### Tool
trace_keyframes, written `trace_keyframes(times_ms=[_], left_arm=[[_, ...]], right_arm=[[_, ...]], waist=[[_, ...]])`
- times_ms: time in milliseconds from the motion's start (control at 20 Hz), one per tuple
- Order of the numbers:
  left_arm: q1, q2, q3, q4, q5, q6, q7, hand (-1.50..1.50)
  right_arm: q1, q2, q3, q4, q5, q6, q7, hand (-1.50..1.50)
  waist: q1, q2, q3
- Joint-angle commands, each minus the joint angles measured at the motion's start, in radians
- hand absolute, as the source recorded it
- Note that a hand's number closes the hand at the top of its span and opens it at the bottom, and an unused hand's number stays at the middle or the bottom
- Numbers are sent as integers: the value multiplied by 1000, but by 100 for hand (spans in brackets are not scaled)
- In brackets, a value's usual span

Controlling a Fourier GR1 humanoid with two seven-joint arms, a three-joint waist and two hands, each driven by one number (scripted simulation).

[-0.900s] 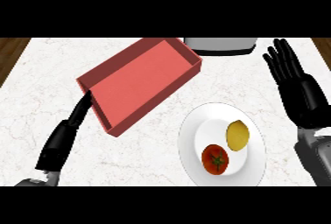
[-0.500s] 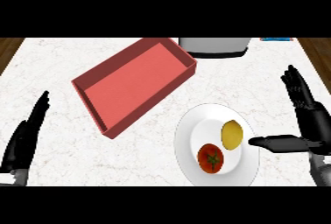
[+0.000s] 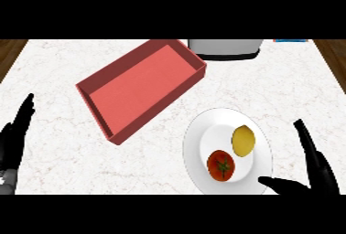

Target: Pick the lemon from the plate and place it in the cardboard box

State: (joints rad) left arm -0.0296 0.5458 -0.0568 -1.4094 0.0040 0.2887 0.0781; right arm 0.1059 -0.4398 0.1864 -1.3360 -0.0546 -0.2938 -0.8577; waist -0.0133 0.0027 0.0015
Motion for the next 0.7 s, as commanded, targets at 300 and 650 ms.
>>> trace_keyframes(times_ms=[300,650], left_arm=[[-66,-14,14,70,-15,-27,8,0],[-44,-29,22,108,-39,-16,-49,0]], right_arm=[[9,-198,-15,29,293,-140,141,-150],[-19,-317,125,-203,524,-21,613,-150]], waist=[[11,-2,-5],[15,-4,-8]])
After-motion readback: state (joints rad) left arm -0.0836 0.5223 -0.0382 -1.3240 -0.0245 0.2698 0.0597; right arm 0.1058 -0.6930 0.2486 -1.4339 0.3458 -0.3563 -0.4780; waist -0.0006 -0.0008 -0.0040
